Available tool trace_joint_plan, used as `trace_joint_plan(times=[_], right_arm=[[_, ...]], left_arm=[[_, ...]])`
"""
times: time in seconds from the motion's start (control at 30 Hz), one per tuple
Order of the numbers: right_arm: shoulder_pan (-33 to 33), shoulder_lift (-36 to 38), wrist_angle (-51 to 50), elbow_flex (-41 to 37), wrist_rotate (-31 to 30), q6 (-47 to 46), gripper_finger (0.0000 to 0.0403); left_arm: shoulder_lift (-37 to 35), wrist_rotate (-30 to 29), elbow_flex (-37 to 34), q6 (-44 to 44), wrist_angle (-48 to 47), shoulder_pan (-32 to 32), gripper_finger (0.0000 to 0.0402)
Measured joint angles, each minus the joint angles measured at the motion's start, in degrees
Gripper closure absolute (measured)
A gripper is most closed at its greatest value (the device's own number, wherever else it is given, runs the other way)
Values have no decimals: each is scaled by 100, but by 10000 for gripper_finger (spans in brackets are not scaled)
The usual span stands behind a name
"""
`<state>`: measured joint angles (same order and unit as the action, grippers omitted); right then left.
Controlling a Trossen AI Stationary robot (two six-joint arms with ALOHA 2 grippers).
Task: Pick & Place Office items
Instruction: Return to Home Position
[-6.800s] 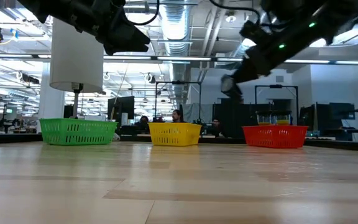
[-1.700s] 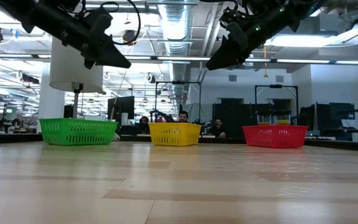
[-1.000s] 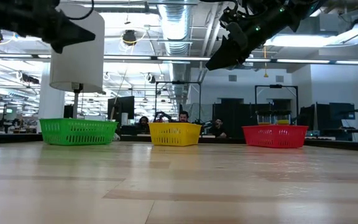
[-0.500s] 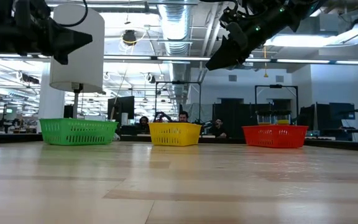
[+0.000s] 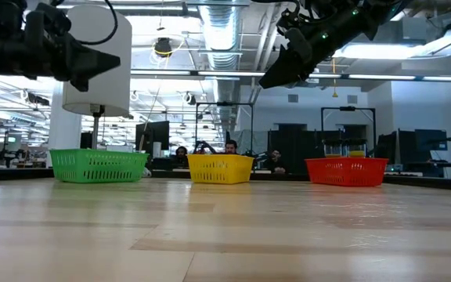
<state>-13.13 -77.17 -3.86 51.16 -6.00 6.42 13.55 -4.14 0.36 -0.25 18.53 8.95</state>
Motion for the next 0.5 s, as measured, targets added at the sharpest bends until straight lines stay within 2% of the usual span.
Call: trace_joint_plan(times=[0.5], right_arm=[[-1,-3,83,0,0,-30,255]], left_arm=[[615,-7,0,-2,2,0,399]])
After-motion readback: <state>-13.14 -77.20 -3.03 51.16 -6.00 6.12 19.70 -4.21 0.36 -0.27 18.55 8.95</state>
